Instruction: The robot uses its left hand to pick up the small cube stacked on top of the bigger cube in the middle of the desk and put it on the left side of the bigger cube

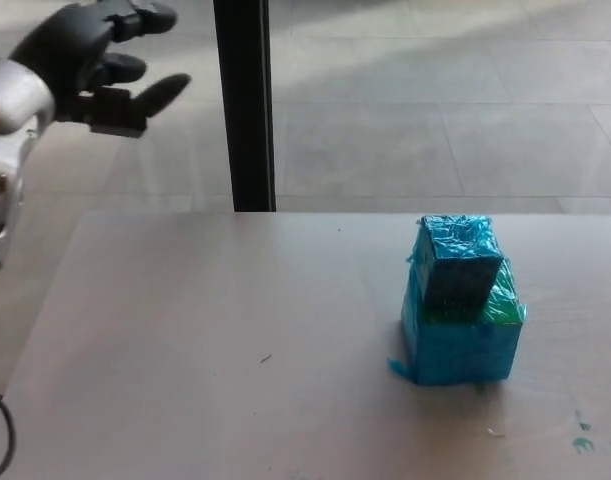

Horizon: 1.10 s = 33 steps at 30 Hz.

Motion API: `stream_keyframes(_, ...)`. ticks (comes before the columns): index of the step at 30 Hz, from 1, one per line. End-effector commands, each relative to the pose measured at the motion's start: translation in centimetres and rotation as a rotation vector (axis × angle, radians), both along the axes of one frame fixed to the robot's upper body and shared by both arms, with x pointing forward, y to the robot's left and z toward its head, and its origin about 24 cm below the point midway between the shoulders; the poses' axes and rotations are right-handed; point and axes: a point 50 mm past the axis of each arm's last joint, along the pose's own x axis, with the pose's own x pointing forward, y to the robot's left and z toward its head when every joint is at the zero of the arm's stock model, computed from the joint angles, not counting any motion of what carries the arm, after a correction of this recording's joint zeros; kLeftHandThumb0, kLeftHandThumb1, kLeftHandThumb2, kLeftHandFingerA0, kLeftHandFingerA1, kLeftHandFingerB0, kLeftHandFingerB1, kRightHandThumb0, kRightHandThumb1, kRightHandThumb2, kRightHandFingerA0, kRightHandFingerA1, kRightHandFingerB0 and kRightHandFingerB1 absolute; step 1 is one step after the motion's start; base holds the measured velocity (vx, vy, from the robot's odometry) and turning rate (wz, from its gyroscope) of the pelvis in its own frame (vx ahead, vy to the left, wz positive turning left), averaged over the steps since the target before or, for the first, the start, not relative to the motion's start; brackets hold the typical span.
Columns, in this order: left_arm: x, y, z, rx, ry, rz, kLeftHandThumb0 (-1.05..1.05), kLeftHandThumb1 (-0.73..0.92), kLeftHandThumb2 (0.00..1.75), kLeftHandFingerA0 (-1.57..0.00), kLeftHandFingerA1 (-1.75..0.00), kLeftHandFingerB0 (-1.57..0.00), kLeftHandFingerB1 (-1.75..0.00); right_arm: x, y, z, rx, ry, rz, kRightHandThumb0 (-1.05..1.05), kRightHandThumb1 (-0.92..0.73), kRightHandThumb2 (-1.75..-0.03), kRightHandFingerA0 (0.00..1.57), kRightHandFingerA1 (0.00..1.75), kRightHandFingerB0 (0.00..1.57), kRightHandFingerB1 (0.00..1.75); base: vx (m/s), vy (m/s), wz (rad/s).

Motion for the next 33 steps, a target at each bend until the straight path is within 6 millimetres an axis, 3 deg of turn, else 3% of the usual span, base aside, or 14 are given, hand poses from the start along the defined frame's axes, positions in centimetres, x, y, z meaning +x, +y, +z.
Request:
stream_keyframes(1, 0.9, -4.1, 1.0, 0.150, -0.007, -0.041, -0.93, 0.77, 0.68, -0.13, -0.49, -0.12, -0.36, -0.4, -0.7, 0.3, -0.011, -0.001, -0.028, -0.56, -0.56, -0.93, 0.49, 0.69, 0.29, 0.52, 0.00, 0.000, 0.00)
stream_keyframes(2, 1.1, -5.1, 1.2, 0.150, -0.008, -0.044, -0.88, 0.62, 1.04, -0.11, -0.54, -0.06, -0.44, -0.4, -0.7, 0.3, -0.018, 0.001, -0.026, -0.51, -0.70, -0.62, 0.52, 0.66, 0.36, 0.38, 0.00, 0.000, 0.00)
stream_keyframes(6, 1.4, -8.0, 1.8, 0.156, -0.014, -0.085, -0.40, 0.35, 1.01, -0.04, -0.54, 0.00, -0.50, -0.4, -0.7, 0.2, -0.019, 0.012, -0.023, -0.51, -0.70, -0.62, 0.53, 0.65, 0.35, 0.37, 0.00, 0.000, 0.00)
stream_keyframes(7, 1.3, -8.9, 1.9, 0.138, -0.023, -0.111, -0.92, 0.83, 0.65, -0.16, -0.56, -0.15, -0.36, -0.4, -0.7, 0.2, -0.026, 0.012, -0.024, -0.53, -0.56, -0.94, 0.52, 0.71, 0.29, 0.52, 0.00, 0.000, 0.00)
stream_keyframes(8, 1.3, -10.5, 1.8, 0.163, -0.035, -0.143, -0.94, 0.86, 0.66, -0.22, -0.60, -0.14, -0.40, -0.4, -0.6, 0.3, -0.029, 0.009, -0.021, -0.50, -0.70, -0.62, 0.55, 0.66, 0.37, 0.37, 0.00, 0.000, 0.00)
stream_keyframes(10, 1.2, -11.9, 1.3, 0.127, -0.009, -0.165, -0.93, 0.83, 0.65, -0.13, -0.54, -0.14, -0.37, -0.4, -0.6, 0.2, -0.023, 0.010, -0.029, -0.54, -0.55, -0.93, 0.52, 0.70, 0.29, 0.51, 0.00, 0.000, 0.00)
stream_keyframes(11, 1.2, -12.6, 1.1, 0.129, -0.003, -0.173, -0.90, 0.62, 1.06, -0.12, -0.57, -0.05, -0.45, -0.5, -0.6, 0.2, -0.023, 0.008, -0.032, -0.53, -0.55, -0.92, 0.52, 0.69, 0.29, 0.51, 0.00, 0.000, 0.00)
stream_keyframes(13, 1.1, -13.7, 0.3, 0.118, 0.031, -0.179, -0.41, 0.29, 0.99, -0.05, -0.55, 0.00, -0.50, -0.5, -0.6, 0.3, -0.015, 0.002, -0.028, -0.51, -0.69, -0.61, 0.53, 0.63, 0.35, 0.36, 0.00, 0.000, 0.00)
stream_keyframes(14, 1.0, -14.3, 0.0, 0.121, 0.046, -0.190, -1.03, 0.69, 0.77, -0.06, -0.52, -0.11, -0.34, -0.4, -0.6, 0.4, -0.018, 0.001, -0.025, -0.50, -0.69, -0.61, 0.53, 0.63, 0.36, 0.37, 0.00, 0.000, 0.00)
stream_keyframes(25, -0.1, -19.2, -1.1, 0.146, 0.160, -0.308, -1.01, 0.59, 1.08, 0.00, -0.11, 0.00, 0.00, 0.3, -0.8, 0.7, -0.032, -0.004, -0.008, -0.54, -0.55, -0.93, 0.51, 0.69, 0.29, 0.51, 0.00, 0.000, 0.00)
stream_keyframes(26, -0.3, -19.9, -1.6, 0.161, 0.223, -0.334, -1.05, 0.78, 0.65, 0.00, 0.00, 0.00, 0.00, 0.3, -0.8, 0.8, -0.033, -0.005, 0.000, -0.56, -0.55, -0.92, 0.53, 0.71, 0.32, 0.52, 0.00, 0.000, 0.00)
stream_keyframes(30, -0.5, -20.3, -1.9, 0.264, 0.221, -0.348, -1.05, 0.60, 1.01, 0.00, 0.00, 0.00, 0.00, 0.6, -0.8, 0.9, -0.041, -0.007, 0.010, -0.56, -0.55, -0.92, 0.53, 0.70, 0.31, 0.51, 0.00, 0.000, 0.00)
stream_keyframes(32, -0.6, -20.7, -2.3, 0.298, 0.224, -0.365, -1.05, 0.76, 0.66, 0.00, 0.00, 0.00, 0.00, 0.9, -0.8, 1.1, -0.050, -0.009, 0.023, -0.52, -0.69, -0.61, 0.54, 0.63, 0.37, 0.36, 0.00, 0.000, 0.00)
stream_keyframes(33, -0.8, -21.0, -2.9, 0.315, 0.240, -0.384, -1.05, 0.74, 0.64, 0.00, 0.00, 0.00, 0.00, 1.0, -0.8, 1.2, -0.042, -0.015, 0.035, -0.54, -0.54, -0.92, 0.50, 0.68, 0.29, 0.51, 0.00, 0.000, 0.00)
